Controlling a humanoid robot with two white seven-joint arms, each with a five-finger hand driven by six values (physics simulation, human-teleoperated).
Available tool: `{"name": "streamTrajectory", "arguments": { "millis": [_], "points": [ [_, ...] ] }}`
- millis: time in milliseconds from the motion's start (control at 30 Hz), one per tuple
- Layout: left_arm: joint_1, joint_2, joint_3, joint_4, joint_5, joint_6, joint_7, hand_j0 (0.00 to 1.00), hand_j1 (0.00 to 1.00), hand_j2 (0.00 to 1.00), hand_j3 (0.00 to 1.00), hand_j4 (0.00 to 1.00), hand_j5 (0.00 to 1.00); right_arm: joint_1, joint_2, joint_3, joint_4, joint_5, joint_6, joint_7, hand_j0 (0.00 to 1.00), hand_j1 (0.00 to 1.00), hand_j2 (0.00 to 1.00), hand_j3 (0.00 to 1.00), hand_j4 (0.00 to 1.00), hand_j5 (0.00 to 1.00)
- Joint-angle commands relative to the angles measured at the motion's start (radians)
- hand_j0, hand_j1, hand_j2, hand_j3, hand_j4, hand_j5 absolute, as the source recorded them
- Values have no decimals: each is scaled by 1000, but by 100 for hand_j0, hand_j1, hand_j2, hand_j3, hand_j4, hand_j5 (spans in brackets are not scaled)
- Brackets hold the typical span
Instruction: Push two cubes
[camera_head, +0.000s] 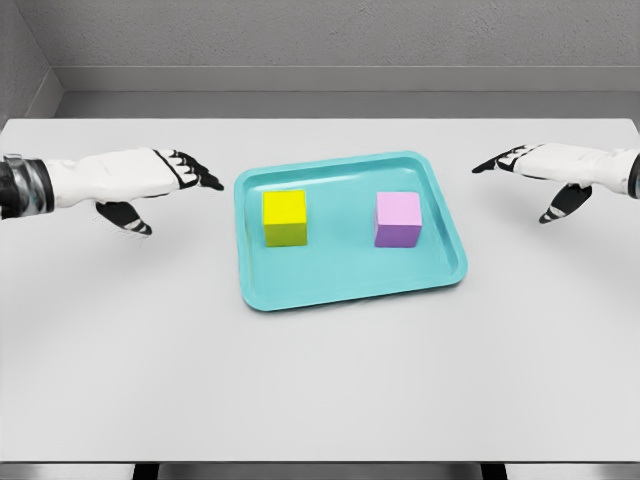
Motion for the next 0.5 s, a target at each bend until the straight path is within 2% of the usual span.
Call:
{"name": "streamTrajectory", "arguments": {
  "millis": [0, 67, 100, 167, 200, 233, 400, 433, 467],
  "points": [
    [-2, -77, -2, 54, -96, 2, 0, 100, 100, 100, 100, 100, 100, 0, -1, 0, -1, -4, 1, -3, 100, 100, 100, 100, 100, 100],
    [-23, -116, -3, 107, -190, 2, 0, 69, 69, 69, 69, 69, 69, -3, 1, -2, -1, -7, 16, -5, 100, 100, 100, 100, 100, 100],
    [-23, -128, 2, 120, -205, 2, 0, 61, 61, 61, 61, 61, 61, -5, 10, -2, 1, -9, 17, -5, 100, 100, 100, 100, 100, 100],
    [-37, -147, 2, 120, -218, 2, 0, 56, 56, 56, 56, 56, 56, -38, 47, 18, 62, -9, 37, -12, 100, 100, 100, 100, 100, 100],
    [-37, -153, 2, 120, -219, 2, 0, 56, 56, 56, 56, 56, 56, -49, 62, 31, 116, -9, 33, -9, 100, 100, 100, 100, 100, 100],
    [-37, -156, 2, 121, -219, 2, 0, 56, 56, 56, 56, 56, 56, -58, 71, 35, 133, -9, 33, -12, 100, 100, 100, 100, 100, 100],
    [-34, -137, 34, 113, -216, 2, 0, 56, 56, 56, 56, 56, 56, -69, 88, 57, 138, 0, 39, -8, 100, 100, 100, 100, 100, 100],
    [-34, -137, 34, 118, -216, 2, 0, 56, 56, 56, 56, 56, 56, -71, 88, 57, 134, 40, 39, -8, 94, 94, 94, 94, 94, 94],
    [-34, -139, 35, 117, -215, 2, 0, 56, 56, 56, 56, 56, 56, -71, 90, 58, 128, 48, 37, -5, 80, 80, 80, 80, 80, 80]
  ]
}}
